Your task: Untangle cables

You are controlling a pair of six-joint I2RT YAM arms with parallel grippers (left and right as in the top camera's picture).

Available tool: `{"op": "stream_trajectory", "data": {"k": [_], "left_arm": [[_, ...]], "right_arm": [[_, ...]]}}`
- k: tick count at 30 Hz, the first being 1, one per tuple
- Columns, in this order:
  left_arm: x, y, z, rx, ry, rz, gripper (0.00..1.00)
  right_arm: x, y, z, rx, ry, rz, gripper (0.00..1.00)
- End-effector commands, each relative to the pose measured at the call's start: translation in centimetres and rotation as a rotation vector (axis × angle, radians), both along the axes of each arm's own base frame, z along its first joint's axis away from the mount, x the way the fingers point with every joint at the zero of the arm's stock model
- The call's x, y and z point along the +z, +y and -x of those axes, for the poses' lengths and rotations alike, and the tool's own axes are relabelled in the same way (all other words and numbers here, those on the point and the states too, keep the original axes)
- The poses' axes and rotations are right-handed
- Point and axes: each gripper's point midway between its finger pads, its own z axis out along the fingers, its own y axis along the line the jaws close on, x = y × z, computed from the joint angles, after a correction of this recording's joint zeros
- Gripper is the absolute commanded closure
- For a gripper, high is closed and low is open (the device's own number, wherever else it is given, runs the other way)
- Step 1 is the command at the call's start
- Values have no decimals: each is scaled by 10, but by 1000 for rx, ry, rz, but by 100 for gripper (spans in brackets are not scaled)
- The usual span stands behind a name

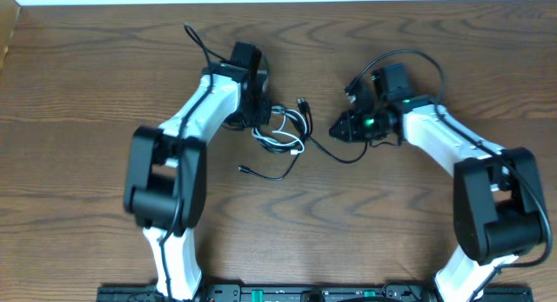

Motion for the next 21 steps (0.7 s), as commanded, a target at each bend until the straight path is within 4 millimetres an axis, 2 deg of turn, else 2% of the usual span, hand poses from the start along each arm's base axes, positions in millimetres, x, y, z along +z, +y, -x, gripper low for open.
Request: {"op": "stream_trajectory", "data": {"k": [1,5,10,12,16,21], "left_arm": [[81,-13,-12,-39,-202,101,92],[134,-31,-12,-84,-326,230,92],[180,-50,-6,-149,-422,362,92],[183,-50,-7,-150,-435,365,93],[182,-50,-7,-151,-433,365,93],[184,-55,-4,-170,-425,398,92]], "right_arm": [[54,12,-2,111,-121,-193,80],[89,15,-4,188,-222,-348,78],[140,19,-8,319,-398,-566,75],[150,18,-11,327,-421,-600,74],[160,13,-19,318,-469,-607,73],[152,7,-33,253,-489,-541,73]]}}
